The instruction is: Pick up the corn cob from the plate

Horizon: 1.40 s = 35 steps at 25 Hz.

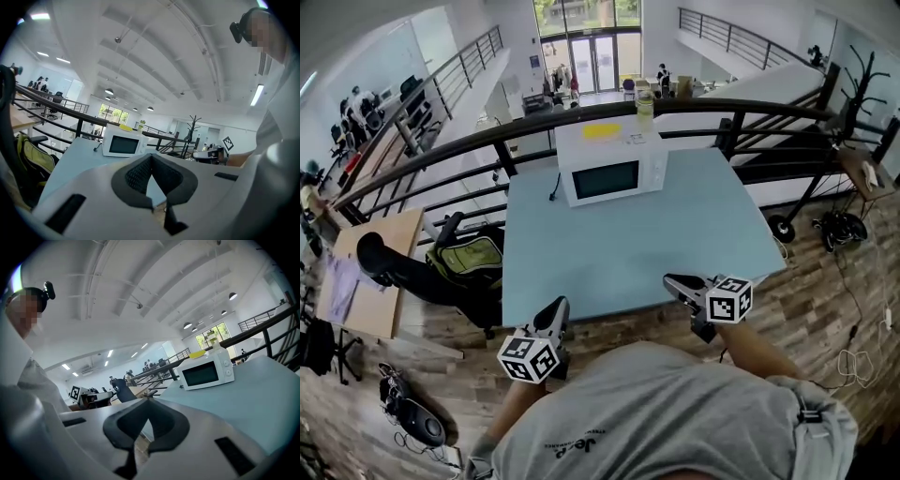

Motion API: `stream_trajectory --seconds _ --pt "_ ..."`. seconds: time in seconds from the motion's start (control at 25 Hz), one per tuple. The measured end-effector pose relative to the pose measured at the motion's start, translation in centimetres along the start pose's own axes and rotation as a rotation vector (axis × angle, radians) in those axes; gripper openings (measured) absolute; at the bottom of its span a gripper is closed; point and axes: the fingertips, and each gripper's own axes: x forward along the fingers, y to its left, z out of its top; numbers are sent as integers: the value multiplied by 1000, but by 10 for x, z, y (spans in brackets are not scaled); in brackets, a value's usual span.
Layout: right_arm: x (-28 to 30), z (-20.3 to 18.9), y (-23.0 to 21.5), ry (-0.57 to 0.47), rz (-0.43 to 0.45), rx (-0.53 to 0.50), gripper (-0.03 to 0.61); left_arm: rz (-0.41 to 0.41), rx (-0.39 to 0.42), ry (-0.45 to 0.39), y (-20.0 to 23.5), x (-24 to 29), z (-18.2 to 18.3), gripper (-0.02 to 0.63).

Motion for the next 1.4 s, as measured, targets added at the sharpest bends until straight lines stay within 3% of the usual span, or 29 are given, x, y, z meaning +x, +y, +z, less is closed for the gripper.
stream_trajectory --seconds 0.28,0.72,1.04,1.4 --pt "55 6 4 51 -14 -12 15 14 -43 -9 60 -8 5 8" --pt "100 21 -14 88 32 -15 15 74 -71 -11 94 0 12 8" --pt "116 51 -73 77 126 -26 15 188 -62 -29 100 43 18 8" --pt "88 100 -195 72 185 -12 15 224 -73 -29 50 173 40 8"
